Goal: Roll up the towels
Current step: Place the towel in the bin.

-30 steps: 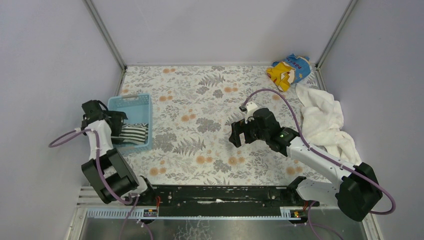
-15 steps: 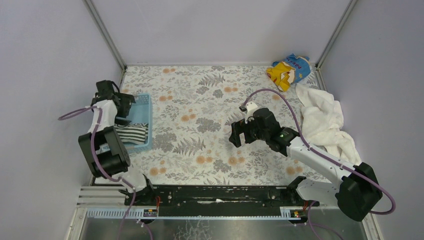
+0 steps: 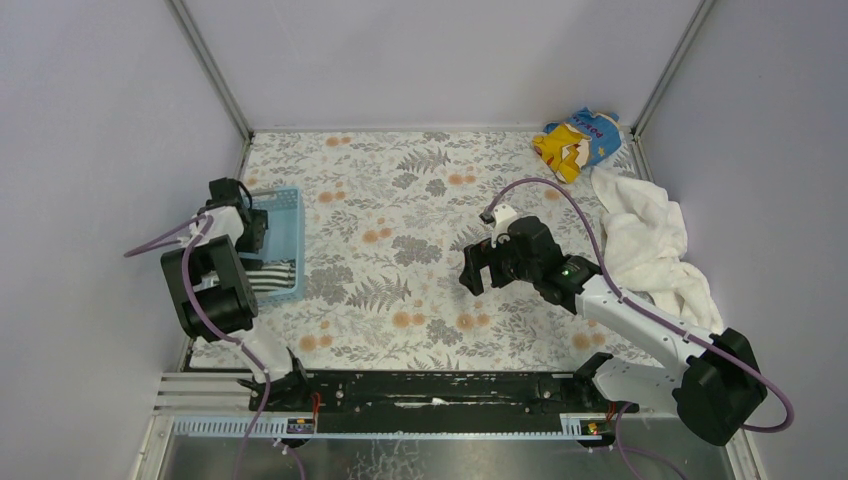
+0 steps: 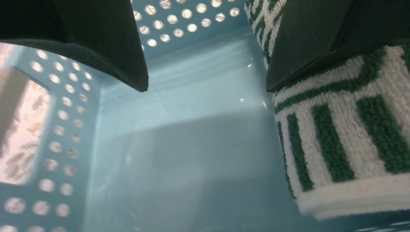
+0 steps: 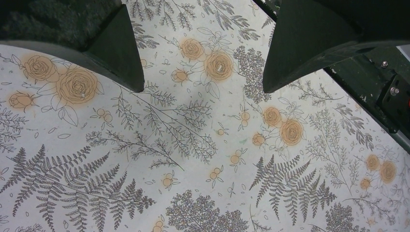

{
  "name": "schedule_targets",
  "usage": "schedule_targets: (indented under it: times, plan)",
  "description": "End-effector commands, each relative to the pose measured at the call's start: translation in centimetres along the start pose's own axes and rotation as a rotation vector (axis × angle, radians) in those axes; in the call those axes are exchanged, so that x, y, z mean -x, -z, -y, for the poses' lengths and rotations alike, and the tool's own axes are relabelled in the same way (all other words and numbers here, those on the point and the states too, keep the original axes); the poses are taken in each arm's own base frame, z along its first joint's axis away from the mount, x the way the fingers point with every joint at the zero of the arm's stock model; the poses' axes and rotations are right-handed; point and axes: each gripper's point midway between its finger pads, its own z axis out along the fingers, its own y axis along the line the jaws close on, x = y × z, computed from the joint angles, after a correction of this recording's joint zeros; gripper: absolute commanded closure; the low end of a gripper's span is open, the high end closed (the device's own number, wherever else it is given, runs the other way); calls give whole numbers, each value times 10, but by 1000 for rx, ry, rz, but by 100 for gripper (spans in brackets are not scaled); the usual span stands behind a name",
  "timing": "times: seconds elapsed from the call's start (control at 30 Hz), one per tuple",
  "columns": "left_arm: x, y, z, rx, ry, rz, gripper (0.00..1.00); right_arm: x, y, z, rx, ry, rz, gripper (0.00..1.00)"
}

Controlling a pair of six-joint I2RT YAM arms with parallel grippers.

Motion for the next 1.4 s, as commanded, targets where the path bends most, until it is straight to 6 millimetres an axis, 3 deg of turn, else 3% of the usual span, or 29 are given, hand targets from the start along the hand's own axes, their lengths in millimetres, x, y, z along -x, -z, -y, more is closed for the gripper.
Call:
schedule_targets:
  times: [0.0, 0.2, 0.53, 0.7, 0.8, 1.1, 1.37]
  plan:
    - [8, -8, -38, 95, 80, 56, 8, 9, 5, -3, 5, 17, 41, 0]
    - [16, 5, -50, 70, 156, 76, 8, 8, 6, -2, 3, 16, 46, 0]
    - [27, 31, -23, -13, 56, 60, 3, 26, 11, 7, -64, 20, 94, 1]
    - [25, 59, -14, -77, -69, 76, 0, 39, 19, 29, -212, 10, 116, 0]
    - [11, 79, -6, -130, -197, 74, 0, 43, 27, 55, -367, -14, 131, 0]
    - [-53, 165, 37, -475, -697, 56, 0, 35, 60, 130, -857, -33, 85, 1]
    - [-120, 202, 34, -692, -959, -7, 0, 31, 92, 197, -1139, -202, 86, 1]
